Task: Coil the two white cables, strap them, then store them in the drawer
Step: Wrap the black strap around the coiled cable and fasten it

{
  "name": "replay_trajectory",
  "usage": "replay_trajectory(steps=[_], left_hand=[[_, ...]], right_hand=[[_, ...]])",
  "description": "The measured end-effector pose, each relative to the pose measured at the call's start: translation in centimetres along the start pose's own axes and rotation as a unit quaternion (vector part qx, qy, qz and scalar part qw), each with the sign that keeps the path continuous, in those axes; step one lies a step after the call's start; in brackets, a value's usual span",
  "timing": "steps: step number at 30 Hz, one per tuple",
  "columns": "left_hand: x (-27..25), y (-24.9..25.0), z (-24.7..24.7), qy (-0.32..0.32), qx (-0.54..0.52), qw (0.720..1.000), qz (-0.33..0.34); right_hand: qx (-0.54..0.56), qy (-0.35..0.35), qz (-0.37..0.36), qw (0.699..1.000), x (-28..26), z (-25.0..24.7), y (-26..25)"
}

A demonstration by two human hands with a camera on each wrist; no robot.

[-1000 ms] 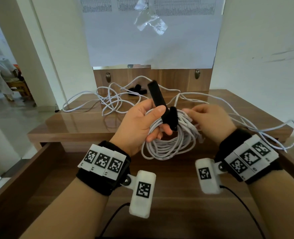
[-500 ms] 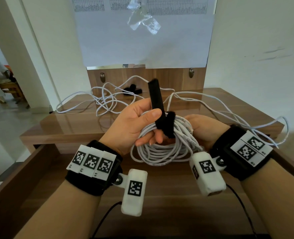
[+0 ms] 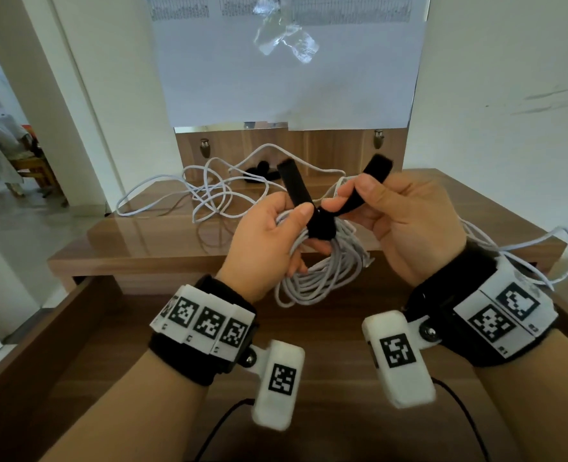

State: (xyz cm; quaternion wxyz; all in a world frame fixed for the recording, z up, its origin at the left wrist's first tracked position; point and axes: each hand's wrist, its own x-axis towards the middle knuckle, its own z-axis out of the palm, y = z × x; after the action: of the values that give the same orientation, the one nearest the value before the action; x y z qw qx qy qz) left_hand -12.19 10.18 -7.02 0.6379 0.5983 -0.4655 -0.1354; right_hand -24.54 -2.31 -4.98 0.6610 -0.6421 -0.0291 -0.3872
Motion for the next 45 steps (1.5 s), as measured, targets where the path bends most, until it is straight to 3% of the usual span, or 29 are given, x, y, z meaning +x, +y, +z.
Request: replay_trajectory(steps=[3,7,12,15,20,23,27,29,34,38,41,45], left_hand=[[0.1,-0.1,0.2,0.045,-0.049,0.998,0.013],[0.2,-0.1,0.1,0.044,-0.139,0.989,-0.003],[0.3,-0.3,0.0,0.059,-0.242,0.968,-0.038],[0.4,-0.2,-0.2,0.073,-0.293,0.951,-0.061],[0.8,-0.9,-1.0,0.062,-0.339,0.931,-0.123],[1.0,-0.7,-1.3,0.066,-0.298,0.942,-0.14],[1.3,-0.6,-2.3,0.089,-0.241,0.961,-0.104],[1.3,-0.5,-2.5,0.086,-0.249,0.958,-0.117],[0.7,-0.5,-1.4,0.013,-0.34,0.911,-0.235],[0.8,-0.2,-1.7,-0.009,-0.375,0.883,-0.282],[0.9,0.2,-1.9,0.016,-0.358,0.888,-0.288],[0.8,0.2,-1.7,0.031,-0.298,0.924,-0.238]], right_hand=[[-0.053,-0.059,-0.042,0.996,-0.4,0.7,0.4],[-0.083,-0.086,-0.072,0.99,-0.3,1.2,1.0],[-0.365,-0.034,-0.189,0.911,-0.8,1.7,1.7],[-0.354,-0.031,-0.177,0.918,-1.1,2.2,1.3],[-0.28,-0.144,-0.109,0.943,-1.4,2.6,1.5],[-0.307,-0.123,-0.104,0.938,-1.3,2.1,2.1],[-0.333,-0.112,-0.12,0.929,-1.2,1.7,2.2],[-0.37,-0.132,-0.1,0.914,-1.2,1.7,2.2],[-0.498,-0.24,-0.119,0.825,-1.0,2.1,2.0],[-0.52,-0.282,-0.108,0.799,-1.0,2.2,1.3],[-0.534,-0.289,-0.12,0.785,-1.0,2.3,1.4],[-0.553,-0.288,-0.089,0.776,-1.2,2.2,1.3]])
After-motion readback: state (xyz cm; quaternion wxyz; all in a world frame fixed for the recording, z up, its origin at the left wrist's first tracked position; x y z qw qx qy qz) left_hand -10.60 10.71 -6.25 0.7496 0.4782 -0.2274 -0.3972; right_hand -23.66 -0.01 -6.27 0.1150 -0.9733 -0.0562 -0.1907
